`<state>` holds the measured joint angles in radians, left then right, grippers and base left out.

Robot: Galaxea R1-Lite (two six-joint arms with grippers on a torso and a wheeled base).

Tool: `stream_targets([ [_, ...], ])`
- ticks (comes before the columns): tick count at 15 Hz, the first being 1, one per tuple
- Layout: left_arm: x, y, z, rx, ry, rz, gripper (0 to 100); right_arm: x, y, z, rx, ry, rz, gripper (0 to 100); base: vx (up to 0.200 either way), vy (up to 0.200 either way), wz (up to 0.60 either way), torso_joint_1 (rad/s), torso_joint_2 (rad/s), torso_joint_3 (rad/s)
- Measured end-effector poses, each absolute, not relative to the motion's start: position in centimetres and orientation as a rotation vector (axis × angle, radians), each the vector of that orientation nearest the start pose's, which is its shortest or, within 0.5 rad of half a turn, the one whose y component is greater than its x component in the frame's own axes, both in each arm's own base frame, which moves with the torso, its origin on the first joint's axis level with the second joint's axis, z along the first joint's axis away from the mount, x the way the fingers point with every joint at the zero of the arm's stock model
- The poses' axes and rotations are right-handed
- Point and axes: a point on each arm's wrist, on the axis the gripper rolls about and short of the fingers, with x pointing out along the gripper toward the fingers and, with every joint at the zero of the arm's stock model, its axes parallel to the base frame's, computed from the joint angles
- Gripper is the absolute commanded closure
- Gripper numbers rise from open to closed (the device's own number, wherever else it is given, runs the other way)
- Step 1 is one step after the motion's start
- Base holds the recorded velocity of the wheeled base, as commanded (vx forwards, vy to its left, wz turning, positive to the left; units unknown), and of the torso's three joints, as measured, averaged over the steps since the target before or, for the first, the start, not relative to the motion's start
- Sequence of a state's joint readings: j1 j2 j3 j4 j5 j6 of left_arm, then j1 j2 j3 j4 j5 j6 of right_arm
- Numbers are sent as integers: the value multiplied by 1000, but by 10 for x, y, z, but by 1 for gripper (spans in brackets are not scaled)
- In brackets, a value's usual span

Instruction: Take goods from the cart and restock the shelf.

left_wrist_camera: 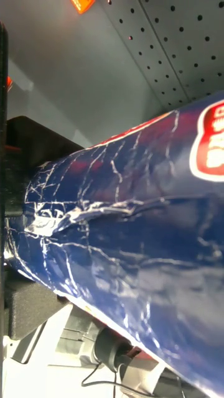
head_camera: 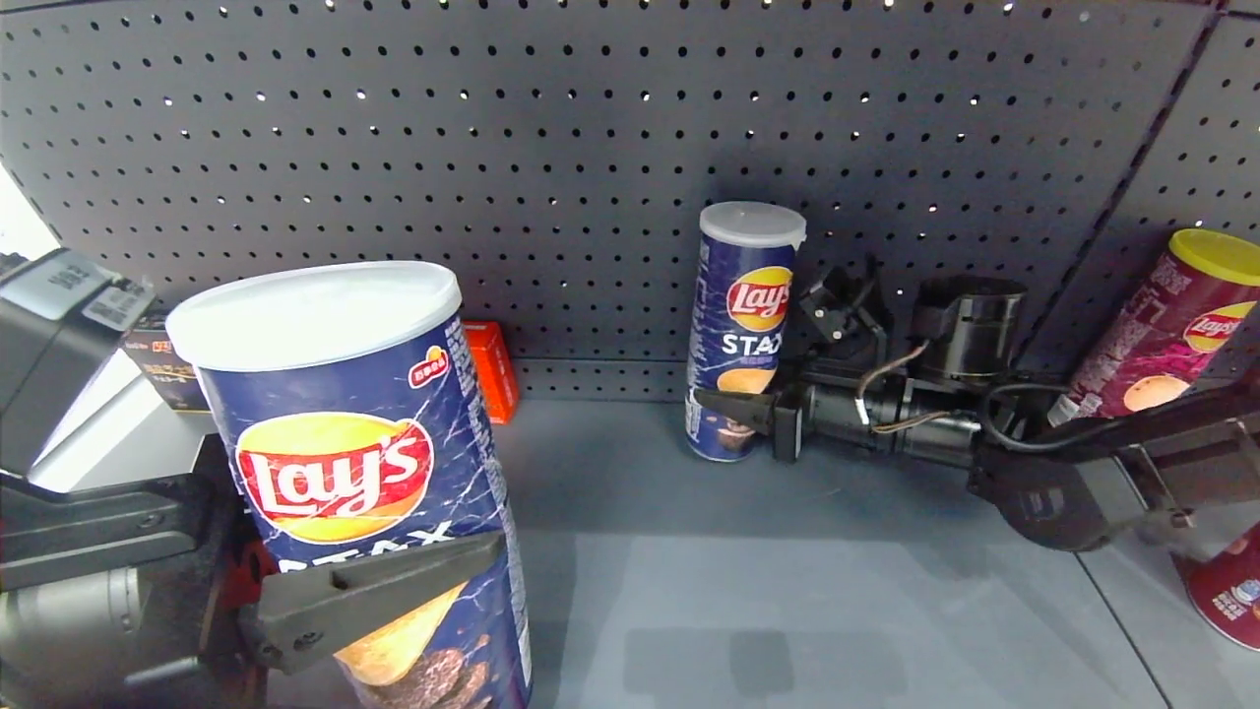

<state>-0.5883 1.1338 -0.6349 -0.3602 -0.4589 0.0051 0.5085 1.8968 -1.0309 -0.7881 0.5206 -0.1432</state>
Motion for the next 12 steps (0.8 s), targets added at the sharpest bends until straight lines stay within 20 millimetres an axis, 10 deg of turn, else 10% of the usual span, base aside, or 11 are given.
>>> stream_targets([
  [12,126,-98,242,66,107,-1052,100,176,166,188,-109,1,846,100,0,0,0,0,0,0],
])
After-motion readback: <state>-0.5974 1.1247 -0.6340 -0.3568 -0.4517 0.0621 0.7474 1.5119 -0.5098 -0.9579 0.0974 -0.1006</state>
